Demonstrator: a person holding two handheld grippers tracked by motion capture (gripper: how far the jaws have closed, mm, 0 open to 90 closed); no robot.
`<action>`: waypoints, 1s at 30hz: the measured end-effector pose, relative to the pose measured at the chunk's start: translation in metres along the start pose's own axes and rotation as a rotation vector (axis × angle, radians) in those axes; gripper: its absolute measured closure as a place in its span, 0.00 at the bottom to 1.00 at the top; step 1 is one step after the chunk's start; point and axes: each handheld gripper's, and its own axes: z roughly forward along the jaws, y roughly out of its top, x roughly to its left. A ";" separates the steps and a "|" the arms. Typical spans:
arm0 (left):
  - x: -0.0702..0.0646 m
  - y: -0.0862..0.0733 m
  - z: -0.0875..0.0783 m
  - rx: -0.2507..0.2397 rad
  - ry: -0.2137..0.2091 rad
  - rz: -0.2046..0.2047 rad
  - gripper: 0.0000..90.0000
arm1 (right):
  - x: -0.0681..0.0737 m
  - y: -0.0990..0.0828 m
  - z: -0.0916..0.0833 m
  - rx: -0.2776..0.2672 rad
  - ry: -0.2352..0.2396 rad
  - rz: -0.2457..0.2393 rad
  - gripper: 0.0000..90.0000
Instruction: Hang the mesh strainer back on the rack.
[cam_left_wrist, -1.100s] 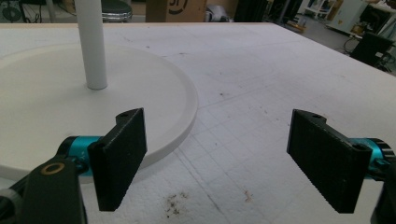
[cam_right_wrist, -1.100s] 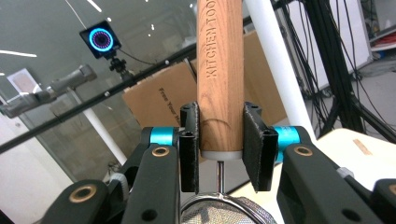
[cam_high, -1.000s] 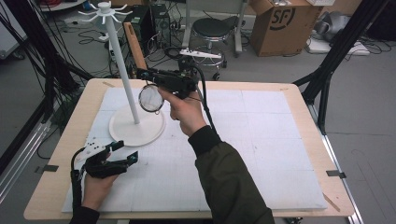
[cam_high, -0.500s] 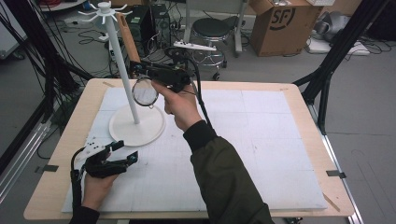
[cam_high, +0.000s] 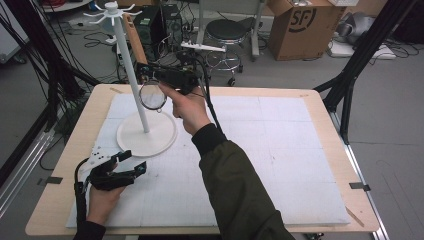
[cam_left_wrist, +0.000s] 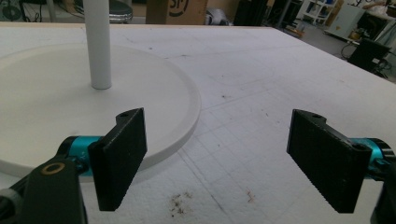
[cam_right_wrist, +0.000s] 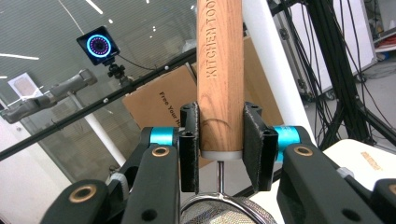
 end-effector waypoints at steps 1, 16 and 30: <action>0.000 0.000 -0.001 0.001 0.001 -0.004 0.23 | -0.001 0.000 0.001 0.000 0.000 -0.002 0.78; 0.001 0.000 -0.003 -0.006 0.005 -0.008 0.23 | -0.006 -0.002 0.007 0.032 -0.009 0.014 0.78; 0.000 0.000 -0.004 -0.009 -0.001 -0.002 0.23 | -0.009 -0.001 -0.001 0.069 -0.136 0.023 0.41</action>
